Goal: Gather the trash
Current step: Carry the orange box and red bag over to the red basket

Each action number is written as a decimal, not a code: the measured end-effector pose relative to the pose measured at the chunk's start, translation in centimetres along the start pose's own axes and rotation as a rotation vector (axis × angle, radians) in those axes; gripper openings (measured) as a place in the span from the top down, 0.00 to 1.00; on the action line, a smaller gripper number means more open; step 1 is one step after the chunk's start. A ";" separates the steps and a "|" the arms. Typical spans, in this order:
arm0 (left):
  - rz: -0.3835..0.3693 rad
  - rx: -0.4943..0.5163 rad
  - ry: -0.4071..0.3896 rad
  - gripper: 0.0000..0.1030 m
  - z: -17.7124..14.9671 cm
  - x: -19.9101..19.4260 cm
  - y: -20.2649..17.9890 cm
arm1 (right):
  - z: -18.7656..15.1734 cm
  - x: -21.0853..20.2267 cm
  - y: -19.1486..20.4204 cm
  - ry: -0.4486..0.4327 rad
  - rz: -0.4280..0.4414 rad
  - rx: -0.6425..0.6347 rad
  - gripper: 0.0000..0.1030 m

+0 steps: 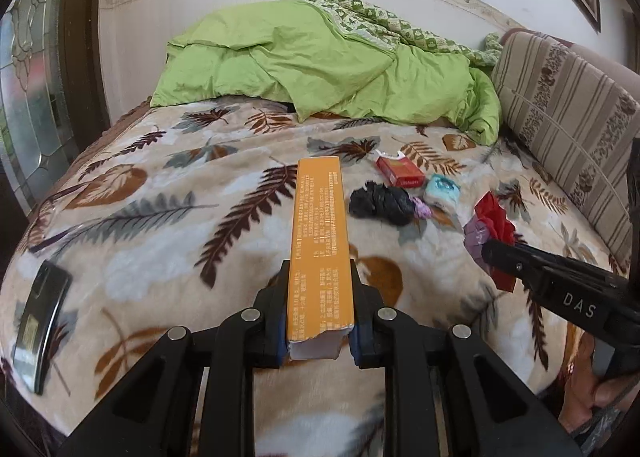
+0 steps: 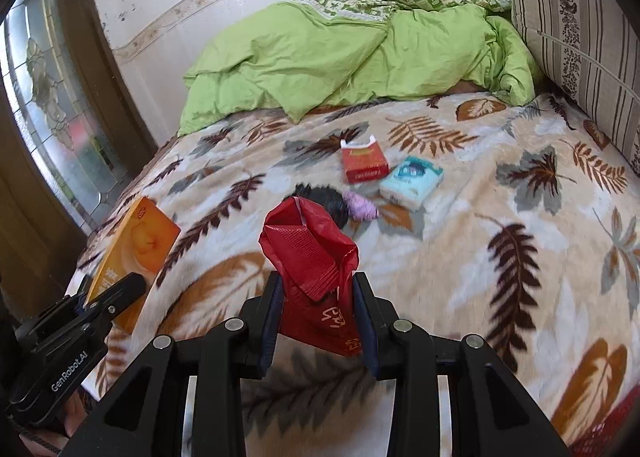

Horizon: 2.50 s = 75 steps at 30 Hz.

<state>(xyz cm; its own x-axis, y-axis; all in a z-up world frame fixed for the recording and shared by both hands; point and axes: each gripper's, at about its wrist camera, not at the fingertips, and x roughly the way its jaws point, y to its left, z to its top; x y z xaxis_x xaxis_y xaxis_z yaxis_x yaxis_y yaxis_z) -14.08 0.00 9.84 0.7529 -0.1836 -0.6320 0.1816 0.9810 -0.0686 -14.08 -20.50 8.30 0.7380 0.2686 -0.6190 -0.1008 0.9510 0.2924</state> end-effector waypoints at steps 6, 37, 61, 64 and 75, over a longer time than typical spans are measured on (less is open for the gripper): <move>0.045 0.034 -0.017 0.79 -2.1 -1.3 -1.0 | -1.5 -1.8 1.0 -0.028 0.012 -0.036 0.64; 0.110 0.101 -0.043 0.79 -2.3 0.2 -1.8 | -1.7 -1.2 0.2 -0.016 -0.024 -0.036 0.64; 0.113 0.108 -0.044 0.79 -2.4 0.1 -2.4 | -1.7 -1.3 -0.1 -0.017 -0.022 -0.028 0.64; 0.113 0.109 -0.045 0.79 -2.5 0.1 -2.5 | -1.7 -1.3 -0.1 -0.017 -0.022 -0.028 0.64; 0.107 0.113 -0.046 0.79 -2.4 0.4 -2.4 | -1.7 -1.3 -0.2 -0.016 -0.022 -0.026 0.64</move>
<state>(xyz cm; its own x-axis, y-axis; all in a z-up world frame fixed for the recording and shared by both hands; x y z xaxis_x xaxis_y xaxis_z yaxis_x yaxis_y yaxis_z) -15.71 -2.27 7.87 0.7997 -0.0836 -0.5945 0.1669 0.9822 0.0863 -16.12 -20.78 7.85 0.7507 0.2455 -0.6133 -0.1016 0.9602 0.2600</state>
